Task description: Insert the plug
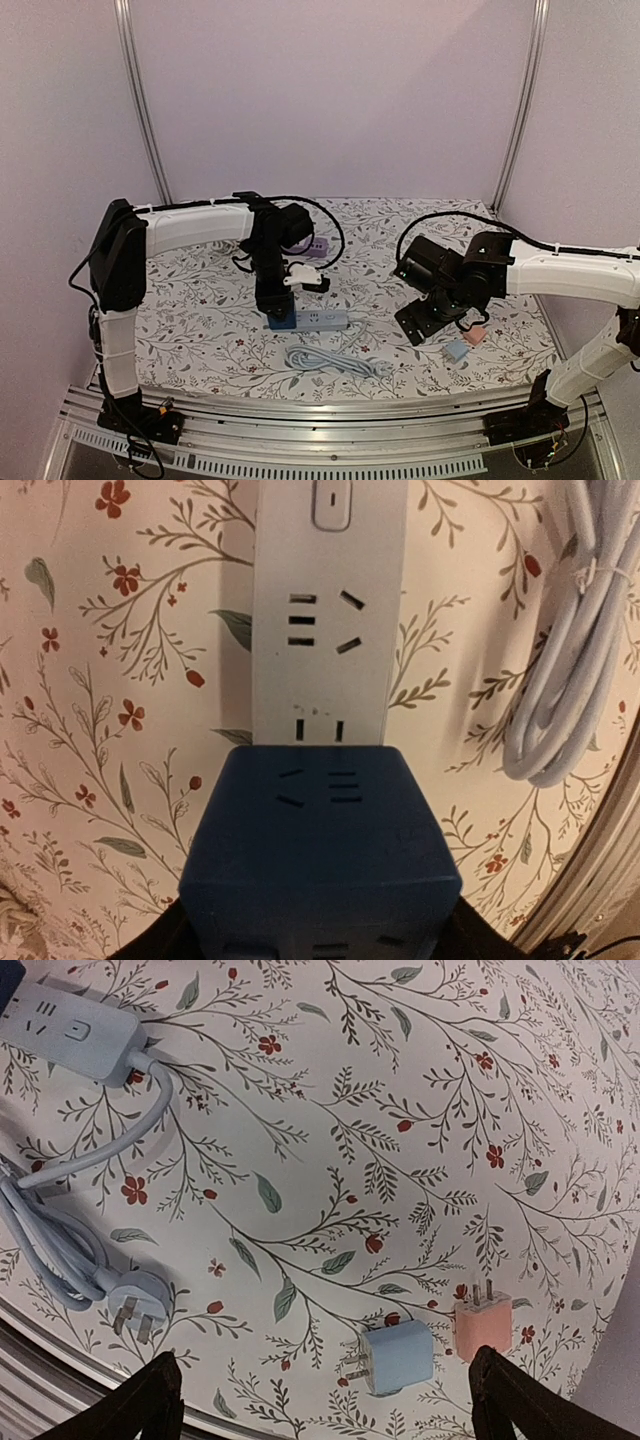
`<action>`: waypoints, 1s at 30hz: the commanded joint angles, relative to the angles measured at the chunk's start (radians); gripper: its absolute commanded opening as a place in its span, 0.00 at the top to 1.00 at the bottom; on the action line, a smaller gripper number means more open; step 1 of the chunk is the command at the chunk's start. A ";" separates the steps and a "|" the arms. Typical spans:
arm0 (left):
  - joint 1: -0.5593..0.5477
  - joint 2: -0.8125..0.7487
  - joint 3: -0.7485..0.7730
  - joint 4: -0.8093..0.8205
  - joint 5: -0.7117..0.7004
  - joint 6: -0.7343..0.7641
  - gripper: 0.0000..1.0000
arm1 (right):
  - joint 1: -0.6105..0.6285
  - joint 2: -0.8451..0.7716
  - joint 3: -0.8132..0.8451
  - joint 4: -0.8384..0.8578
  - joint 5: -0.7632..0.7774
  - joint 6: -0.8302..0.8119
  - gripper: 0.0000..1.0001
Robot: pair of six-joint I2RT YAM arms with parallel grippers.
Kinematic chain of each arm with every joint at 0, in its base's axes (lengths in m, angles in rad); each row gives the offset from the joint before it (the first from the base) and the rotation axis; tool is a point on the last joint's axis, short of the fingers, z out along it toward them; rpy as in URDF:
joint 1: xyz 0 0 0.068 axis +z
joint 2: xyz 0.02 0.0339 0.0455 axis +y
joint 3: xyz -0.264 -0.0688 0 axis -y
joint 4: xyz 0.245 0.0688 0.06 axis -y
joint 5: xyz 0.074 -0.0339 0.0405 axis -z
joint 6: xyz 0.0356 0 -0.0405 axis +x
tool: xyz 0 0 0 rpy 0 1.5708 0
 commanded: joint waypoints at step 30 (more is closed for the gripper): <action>0.009 -0.109 -0.051 0.155 -0.002 0.011 0.00 | 0.007 -0.066 0.023 -0.031 0.083 0.057 0.01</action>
